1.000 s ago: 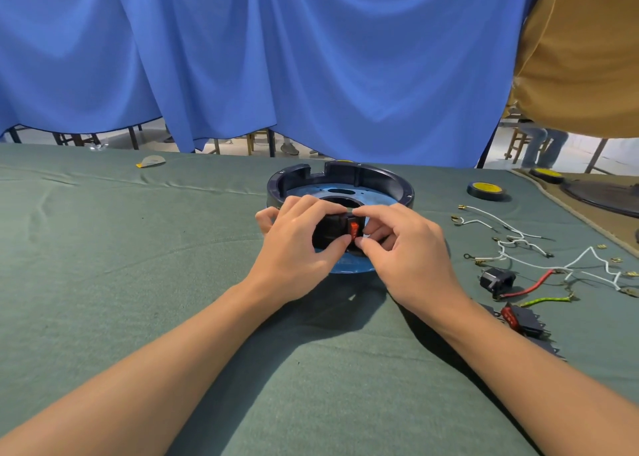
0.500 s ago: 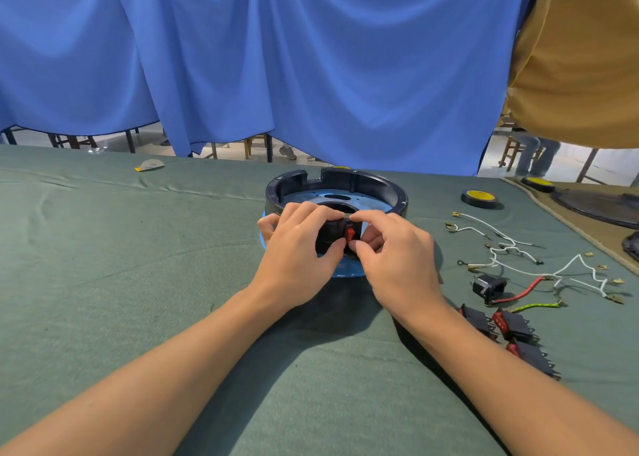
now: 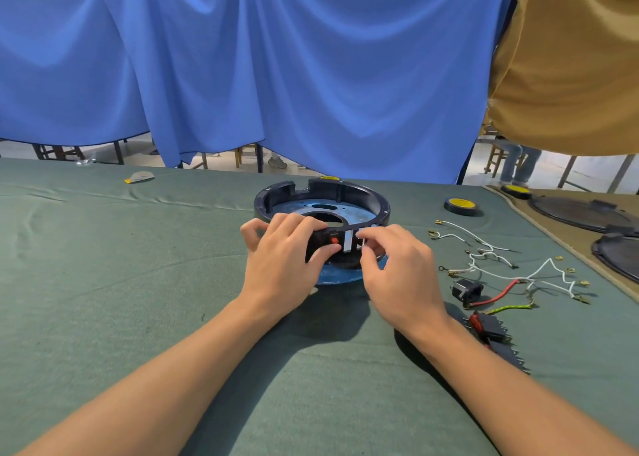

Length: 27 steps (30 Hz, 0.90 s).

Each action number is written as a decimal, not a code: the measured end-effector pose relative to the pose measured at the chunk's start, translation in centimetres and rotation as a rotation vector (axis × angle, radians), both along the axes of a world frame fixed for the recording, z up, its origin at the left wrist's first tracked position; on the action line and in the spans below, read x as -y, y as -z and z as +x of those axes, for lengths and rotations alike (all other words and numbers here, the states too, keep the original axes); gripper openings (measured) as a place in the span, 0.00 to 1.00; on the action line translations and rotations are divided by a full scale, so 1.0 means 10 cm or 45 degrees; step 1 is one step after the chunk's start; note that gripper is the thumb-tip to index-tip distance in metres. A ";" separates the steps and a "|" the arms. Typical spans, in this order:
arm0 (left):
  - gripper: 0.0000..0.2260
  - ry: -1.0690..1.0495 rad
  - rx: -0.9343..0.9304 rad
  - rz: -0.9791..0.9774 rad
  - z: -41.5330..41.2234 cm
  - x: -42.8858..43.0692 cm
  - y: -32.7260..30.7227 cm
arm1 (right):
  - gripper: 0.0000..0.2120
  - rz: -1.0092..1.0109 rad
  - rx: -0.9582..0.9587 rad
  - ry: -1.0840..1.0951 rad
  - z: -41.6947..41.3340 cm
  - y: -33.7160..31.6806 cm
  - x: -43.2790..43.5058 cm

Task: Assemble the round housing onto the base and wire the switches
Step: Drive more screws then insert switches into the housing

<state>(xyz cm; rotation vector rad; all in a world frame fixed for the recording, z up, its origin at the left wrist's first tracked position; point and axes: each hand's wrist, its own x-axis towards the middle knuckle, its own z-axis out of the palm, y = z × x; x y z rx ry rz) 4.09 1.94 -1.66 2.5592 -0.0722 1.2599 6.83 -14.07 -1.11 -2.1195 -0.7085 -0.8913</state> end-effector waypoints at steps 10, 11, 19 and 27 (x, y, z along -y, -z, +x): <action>0.13 -0.008 -0.009 -0.099 -0.01 -0.05 0.02 | 0.06 -0.721 -0.396 0.079 0.03 -0.44 0.48; 0.13 -0.004 -0.006 -0.083 0.00 -0.04 0.02 | 0.05 -0.793 -0.495 0.025 0.04 -0.52 0.56; 0.10 0.023 -0.029 -0.045 0.02 -0.03 0.01 | 0.18 -1.151 -1.042 -0.209 0.06 -0.71 0.87; 0.11 0.055 -0.031 -0.034 0.00 -0.03 0.03 | 0.22 -1.291 -1.026 -0.151 0.05 -0.67 0.87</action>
